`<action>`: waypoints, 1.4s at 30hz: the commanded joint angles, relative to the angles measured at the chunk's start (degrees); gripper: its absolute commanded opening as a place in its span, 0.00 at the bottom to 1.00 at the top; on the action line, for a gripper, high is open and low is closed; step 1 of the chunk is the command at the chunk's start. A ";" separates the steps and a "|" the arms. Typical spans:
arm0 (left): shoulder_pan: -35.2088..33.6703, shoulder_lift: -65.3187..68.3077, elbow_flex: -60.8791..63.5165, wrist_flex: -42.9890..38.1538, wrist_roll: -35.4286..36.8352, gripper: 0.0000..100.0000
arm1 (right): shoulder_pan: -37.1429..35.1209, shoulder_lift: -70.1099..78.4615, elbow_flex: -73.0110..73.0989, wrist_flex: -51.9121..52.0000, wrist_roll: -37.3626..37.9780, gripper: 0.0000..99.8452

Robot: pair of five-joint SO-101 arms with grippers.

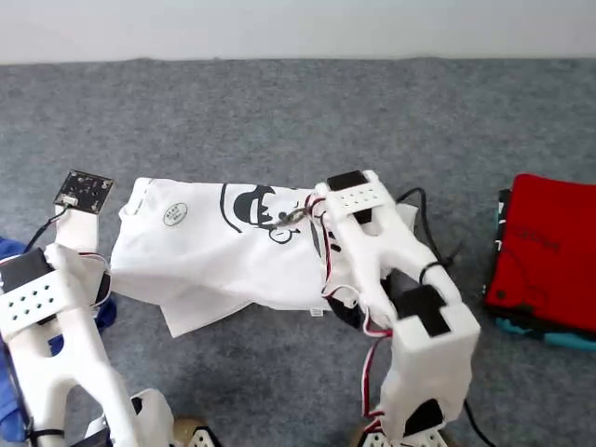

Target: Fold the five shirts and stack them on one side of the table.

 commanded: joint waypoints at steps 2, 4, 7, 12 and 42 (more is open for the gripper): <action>0.00 -0.44 -0.40 -0.62 0.35 0.01 | 1.36 4.62 -13.71 -2.42 -0.26 0.15; 0.00 -0.44 -0.40 -0.53 0.35 0.01 | 3.21 7.78 -22.24 -2.33 -0.35 0.15; -0.26 -0.44 -0.40 -0.44 0.35 0.01 | 5.67 11.91 -34.37 -2.24 -0.44 0.16; -0.09 -0.44 -0.40 -0.44 0.35 0.01 | 6.90 17.54 -46.51 0.84 -0.35 0.16; 0.09 -0.44 -0.40 -0.79 0.35 0.01 | -6.64 -13.23 -2.64 4.79 -0.70 0.23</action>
